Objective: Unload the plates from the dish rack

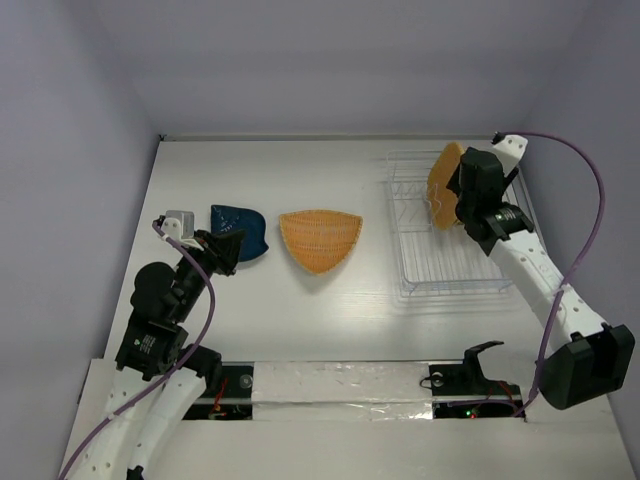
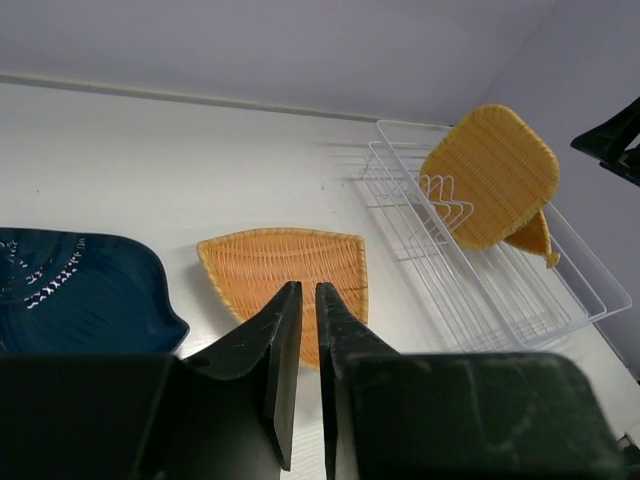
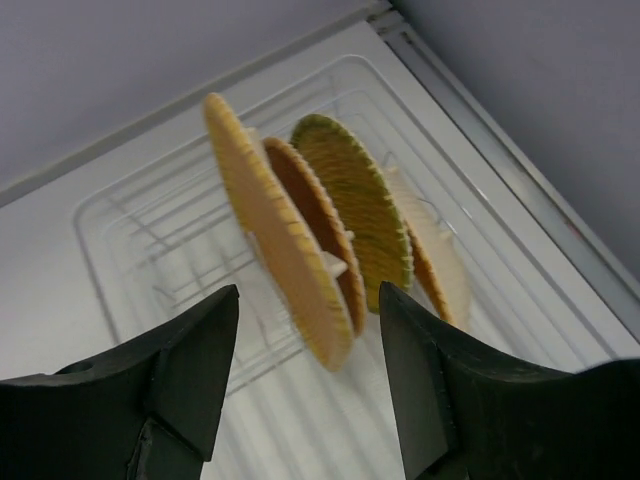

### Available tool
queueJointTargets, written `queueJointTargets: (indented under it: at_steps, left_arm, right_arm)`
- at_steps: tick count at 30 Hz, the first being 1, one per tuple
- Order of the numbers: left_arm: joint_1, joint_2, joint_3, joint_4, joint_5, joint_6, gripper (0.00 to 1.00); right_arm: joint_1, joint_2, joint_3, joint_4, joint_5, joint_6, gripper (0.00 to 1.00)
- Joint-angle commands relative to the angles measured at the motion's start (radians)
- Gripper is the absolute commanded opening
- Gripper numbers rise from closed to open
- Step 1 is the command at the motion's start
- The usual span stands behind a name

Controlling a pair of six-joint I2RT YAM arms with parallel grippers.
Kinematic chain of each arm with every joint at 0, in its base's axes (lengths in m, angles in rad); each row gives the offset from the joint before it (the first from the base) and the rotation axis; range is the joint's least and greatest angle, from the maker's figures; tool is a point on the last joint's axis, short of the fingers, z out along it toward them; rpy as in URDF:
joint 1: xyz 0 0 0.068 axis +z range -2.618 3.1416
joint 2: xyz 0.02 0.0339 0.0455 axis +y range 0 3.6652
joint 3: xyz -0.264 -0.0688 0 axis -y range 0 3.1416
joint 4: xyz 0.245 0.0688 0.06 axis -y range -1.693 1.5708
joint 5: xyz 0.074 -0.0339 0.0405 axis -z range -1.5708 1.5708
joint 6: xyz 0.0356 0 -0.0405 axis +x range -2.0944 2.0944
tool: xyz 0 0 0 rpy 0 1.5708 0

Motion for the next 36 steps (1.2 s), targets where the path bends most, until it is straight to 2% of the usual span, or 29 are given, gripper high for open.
queueJointTargets:
  at_steps: [1, 5, 8, 9, 11, 14, 15, 21, 26, 28, 36]
  left_arm:
    - [0.003, 0.005, 0.013, 0.052, 0.007, 0.002, 0.09]
    - [0.003, 0.005, 0.013, 0.052, 0.005, -0.001, 0.31]
    - [0.003, 0.011, 0.013, 0.054, 0.011, -0.001, 0.38]
    - [0.003, 0.013, 0.011, 0.055, 0.013, -0.001, 0.39]
    - [0.003, 0.014, 0.011, 0.058, 0.016, -0.001, 0.39]
    - [0.003, 0.016, 0.013, 0.060, 0.020, -0.001, 0.40]
    - [0.003, 0.017, 0.013, 0.061, 0.022, -0.001, 0.40]
    - [0.003, 0.022, 0.011, 0.064, 0.031, -0.002, 0.41]
    - [0.003, 0.031, 0.009, 0.072, 0.045, -0.004, 0.41]
    - [0.003, 0.031, 0.009, 0.072, 0.046, -0.004, 0.42]
    - [0.003, 0.030, 0.008, 0.073, 0.049, -0.005, 0.42]
  right_arm:
    - [-0.039, 0.040, 0.015, -0.013, 0.057, -0.030, 0.64]
    - [-0.079, 0.119, 0.021, 0.015, -0.014, -0.032, 0.61]
    - [-0.079, 0.175, 0.039, 0.021, -0.011, -0.039, 0.48]
    - [-0.079, 0.186, 0.041, 0.032, -0.008, -0.048, 0.47]
    - [-0.079, 0.212, 0.048, 0.032, 0.009, -0.062, 0.46]
    - [-0.079, 0.235, 0.067, 0.015, 0.034, -0.084, 0.37]
    - [-0.079, 0.239, 0.067, 0.012, 0.046, -0.088, 0.31]
    - [-0.079, 0.222, 0.076, 0.021, 0.042, -0.131, 0.14]
    - [-0.057, 0.223, 0.128, -0.011, 0.046, -0.203, 0.07]
    - [-0.044, 0.220, 0.145, -0.025, 0.068, -0.228, 0.01]
    - [0.055, 0.193, 0.189, -0.066, 0.155, -0.278, 0.00]
